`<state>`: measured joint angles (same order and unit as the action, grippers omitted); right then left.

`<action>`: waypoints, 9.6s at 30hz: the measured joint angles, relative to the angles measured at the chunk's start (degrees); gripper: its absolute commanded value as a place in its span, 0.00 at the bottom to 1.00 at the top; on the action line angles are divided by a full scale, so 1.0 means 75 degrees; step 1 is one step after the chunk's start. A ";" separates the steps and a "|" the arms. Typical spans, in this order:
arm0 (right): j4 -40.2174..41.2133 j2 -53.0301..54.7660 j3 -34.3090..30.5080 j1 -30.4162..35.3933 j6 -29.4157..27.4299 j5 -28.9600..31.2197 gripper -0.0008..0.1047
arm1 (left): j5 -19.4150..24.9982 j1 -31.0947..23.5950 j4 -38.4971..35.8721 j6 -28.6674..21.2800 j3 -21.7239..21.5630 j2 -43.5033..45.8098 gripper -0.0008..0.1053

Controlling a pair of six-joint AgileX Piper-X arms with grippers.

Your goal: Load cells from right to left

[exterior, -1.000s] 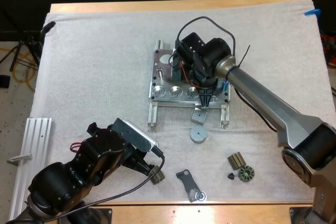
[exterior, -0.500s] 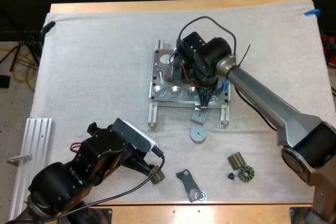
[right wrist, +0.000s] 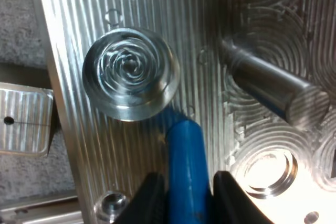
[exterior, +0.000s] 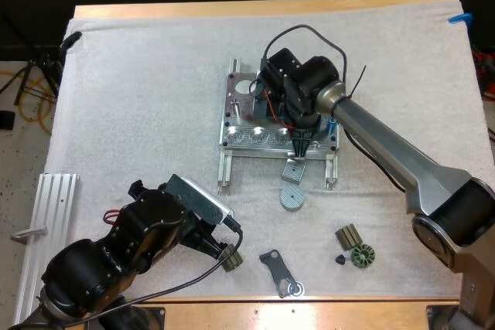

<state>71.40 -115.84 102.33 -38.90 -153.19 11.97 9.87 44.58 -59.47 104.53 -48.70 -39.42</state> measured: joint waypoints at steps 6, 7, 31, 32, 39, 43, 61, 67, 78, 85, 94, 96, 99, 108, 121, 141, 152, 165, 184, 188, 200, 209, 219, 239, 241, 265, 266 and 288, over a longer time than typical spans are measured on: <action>-0.0048 -0.0017 0.0000 0.0000 0.0023 -0.0011 0.01 | 0.0000 0.0000 0.0000 0.0000 0.0000 0.0000 0.53; -0.0048 -0.0035 0.0000 0.0000 0.0053 -0.0011 0.01 | 0.0000 0.0000 0.0000 0.0000 0.0000 0.0000 0.53; -0.0309 -0.0070 0.0000 -0.0046 0.0997 -0.0047 0.02 | 0.0000 0.0000 0.0000 -0.0036 0.0000 0.0000 0.53; -0.0309 -0.0070 0.0024 -0.0046 0.1017 -0.0047 0.05 | 0.0000 0.0000 0.0000 -0.0036 0.0000 0.0000 0.53; -0.0615 -0.0233 0.0207 -0.0051 0.1239 0.0026 0.44 | 0.0000 0.0000 0.0000 -0.0055 0.0000 0.0000 0.53; -0.0803 -0.0215 0.0200 -0.0031 0.1234 0.0085 0.44 | 0.0000 0.0000 0.0000 -0.0055 0.0000 0.0000 0.53; -0.1051 0.0653 0.0220 -0.0026 0.1373 0.0964 0.44 | 0.0000 0.0000 0.0000 -0.0089 0.0000 0.0000 0.53; -0.1090 0.0567 0.0220 0.0046 0.1518 0.0973 0.44 | 0.0000 0.0000 0.0000 -0.0104 0.0000 0.0000 0.53; -0.1141 0.0210 0.0220 0.0116 0.1724 0.0973 0.44 | 0.0000 0.0000 0.0000 -0.0104 0.0000 0.0000 0.53; -0.1078 0.0130 0.0220 0.0116 0.1819 0.0781 0.44 | 0.0000 0.0000 0.0000 -0.0104 0.0000 0.0000 0.53; -0.0769 0.0130 0.0220 0.0116 0.1915 0.0747 0.44 | 0.0000 0.0000 0.0000 -0.0104 0.0000 0.0000 0.53; -0.0769 0.0130 0.0220 0.0116 0.1915 0.0789 0.44 | 0.0000 0.0000 0.0000 -0.0104 0.0000 0.0000 0.53; -0.0798 0.0153 0.0220 0.0116 0.1915 0.0786 0.44 | 0.0000 0.0000 0.0000 -0.0104 0.0000 0.0000 0.53; -0.0660 0.0649 0.0220 0.0097 0.2680 0.0639 0.44 | 0.0000 0.0000 0.0036 -0.0104 0.0000 0.0000 0.53; -0.0283 0.0665 0.0231 0.0097 0.2773 0.0036 0.44 | 0.0000 0.0000 0.0163 -0.0104 0.0000 0.0000 0.53; -0.0419 0.0276 -0.0043 0.0097 0.2773 0.0361 0.44 | 0.0000 0.0000 0.0173 -0.0104 0.0000 0.0000 0.53; -0.0501 0.0509 -0.0043 0.0088 0.3297 0.0380 0.44 | 0.0000 0.0000 0.0220 -0.0468 0.0000 0.0000 0.53; 0.0640 0.1418 -0.0043 0.0088 0.4620 0.0380 0.44 | -0.0037 0.0000 0.1404 -0.2438 0.0000 0.0000 0.53; 0.1117 0.3228 -0.0387 0.0876 0.5428 -0.0218 0.44 | -0.0774 -0.0402 0.2381 -0.3657 0.0000 0.0000 0.53; 0.1029 0.3744 -0.0695 0.0935 0.5521 -0.0650 0.44 | -0.1316 -0.1159 0.2540 -0.3670 0.0000 0.0000 0.53; -0.0468 0.5936 -0.3161 0.1141 0.5781 -0.0685 0.44 | -0.2619 -0.3162 0.2899 -0.3982 0.0000 0.0000 0.53; -0.1242 0.7789 -0.4941 0.2283 0.5856 -0.0685 0.44 | -0.2837 -0.4196 0.3102 -0.3631 0.0000 0.0000 0.53; -0.2243 0.9810 -0.6181 0.3204 0.5825 -0.1144 0.44 | -0.3293 -0.5481 0.3014 -0.2730 0.0000 0.0078 0.53; -0.3210 1.3237 -0.8567 0.3202 0.6202 -0.1210 0.44 | -0.3302 -0.5597 0.2154 -0.1933 0.1213 0.2974 0.53; -0.3227 1.3494 -0.8625 0.3202 0.6202 -0.1255 0.44 | -0.3216 -0.5597 0.2145 -0.1867 0.1382 0.3446 0.53; -0.1709 1.5512 -0.9104 0.3202 0.7238 -0.1596 0.44 | -0.1316 -0.5619 -0.0082 -0.1364 0.1547 0.5348 0.53; -0.1709 1.5512 -0.9142 0.3202 0.7238 -0.1596 0.44 | -0.1316 -0.5619 -0.0082 -0.1364 0.1566 0.5348 0.53; -0.2006 1.5512 -0.9880 0.3202 0.7089 -0.1993 0.44 | -0.1316 -0.5619 -0.0649 -0.1383 0.2278 0.5348 0.53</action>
<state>56.36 0.50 28.23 -14.88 -100.02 -2.98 0.00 2.44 -64.34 94.15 -31.61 0.69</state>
